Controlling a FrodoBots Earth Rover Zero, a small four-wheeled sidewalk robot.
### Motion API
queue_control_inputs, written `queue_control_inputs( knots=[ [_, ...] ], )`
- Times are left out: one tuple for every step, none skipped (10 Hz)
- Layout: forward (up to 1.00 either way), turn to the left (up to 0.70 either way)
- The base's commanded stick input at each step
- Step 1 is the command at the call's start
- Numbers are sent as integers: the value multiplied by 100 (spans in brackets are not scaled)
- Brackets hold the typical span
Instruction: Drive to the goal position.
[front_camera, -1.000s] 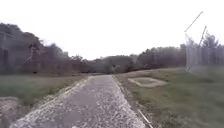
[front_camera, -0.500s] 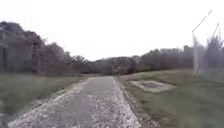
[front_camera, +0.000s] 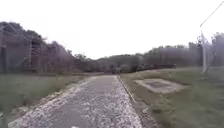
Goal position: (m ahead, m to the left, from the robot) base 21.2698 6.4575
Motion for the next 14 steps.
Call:
queue_control_inputs(
  knots=[
    [100, 24],
    [100, 8],
    [100, 0],
    [100, 0],
    [100, 0],
    [100, 0],
    [100, 0],
    [100, 0],
    [100, 0],
    [100, 0],
    [100, 0],
    [100, 0],
    [100, 0],
    [100, 0]
  ],
)
